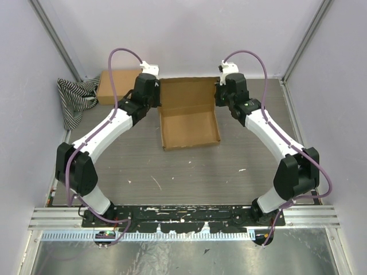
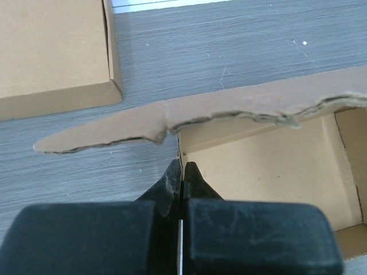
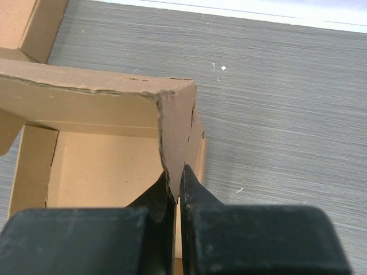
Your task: Fold the paper box
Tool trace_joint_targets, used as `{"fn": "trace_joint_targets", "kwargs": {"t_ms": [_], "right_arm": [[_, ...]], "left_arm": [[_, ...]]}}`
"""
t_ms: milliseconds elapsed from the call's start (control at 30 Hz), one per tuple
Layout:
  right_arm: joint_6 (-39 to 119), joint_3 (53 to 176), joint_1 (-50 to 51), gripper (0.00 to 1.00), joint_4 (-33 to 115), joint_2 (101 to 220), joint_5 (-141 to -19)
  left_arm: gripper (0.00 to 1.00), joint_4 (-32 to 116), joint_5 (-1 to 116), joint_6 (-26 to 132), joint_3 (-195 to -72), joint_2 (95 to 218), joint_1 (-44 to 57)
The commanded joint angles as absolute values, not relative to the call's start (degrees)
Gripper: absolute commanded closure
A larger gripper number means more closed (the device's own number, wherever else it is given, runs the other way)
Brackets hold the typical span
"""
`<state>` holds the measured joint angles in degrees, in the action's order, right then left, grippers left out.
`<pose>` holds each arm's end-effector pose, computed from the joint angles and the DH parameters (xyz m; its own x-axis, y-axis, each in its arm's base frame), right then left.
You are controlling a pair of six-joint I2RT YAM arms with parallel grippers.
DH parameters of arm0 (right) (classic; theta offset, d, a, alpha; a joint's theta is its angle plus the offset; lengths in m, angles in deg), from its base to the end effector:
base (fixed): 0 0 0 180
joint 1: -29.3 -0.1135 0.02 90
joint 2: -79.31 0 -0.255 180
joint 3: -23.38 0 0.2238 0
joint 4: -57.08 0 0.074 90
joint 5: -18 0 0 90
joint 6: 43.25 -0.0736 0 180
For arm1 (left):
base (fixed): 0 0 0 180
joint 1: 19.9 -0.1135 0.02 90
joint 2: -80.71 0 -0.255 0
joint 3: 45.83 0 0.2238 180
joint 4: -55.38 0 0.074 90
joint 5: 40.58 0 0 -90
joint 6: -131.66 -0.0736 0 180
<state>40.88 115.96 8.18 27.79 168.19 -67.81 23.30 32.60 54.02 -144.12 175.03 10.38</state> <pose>0.3483 0.1288 0.3192 -0.4313 -0.0572 -0.9004 -0.2551 0.9650 0.0608 0.3474 -0.1782 0.3152 -0.4536 0.0276 -0.8908 0.1691 0.9840 -0.0556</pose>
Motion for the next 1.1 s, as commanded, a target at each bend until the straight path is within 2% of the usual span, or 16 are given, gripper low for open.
{"fn": "trace_joint_targets", "kwargs": {"t_ms": [0,233,600,733,800,1000,1067], "right_arm": [[42.3,114.0,5.8,0.99,36.3,164.6,-67.7],[41.2,106.5,3.2,0.99,39.3,162.4,-63.5],[40.4,99.7,0.5,0.99,38.9,158.5,-57.5],[39.6,96.5,-0.1,0.99,38.1,156.3,-55.5],[38.6,94.6,-0.2,0.97,37.7,154.8,-55.3],[35.1,87.4,-0.5,0.96,37.0,148.6,-56.1],[33.9,86.1,-0.6,0.92,35.6,146.8,-57.1]], "left_arm": [[1.0,28.0,35.8,55.1,-144.3,175.1,12.3],[0.92,29.9,35.3,57.2,-139.5,173.3,13.4],[0.85,30.1,30.6,57.6,-129.6,167.0,16.4],[0.76,29.8,28.9,58.1,-125.2,163.6,16.9],[0.68,29.5,28.5,58.6,-123.4,162.0,17.0],[0.56,27.6,27.2,59.5,-118.2,156.8,18.0],[0.48,25.8,26.7,60.2,-116.8,154.7,18.3]]}}
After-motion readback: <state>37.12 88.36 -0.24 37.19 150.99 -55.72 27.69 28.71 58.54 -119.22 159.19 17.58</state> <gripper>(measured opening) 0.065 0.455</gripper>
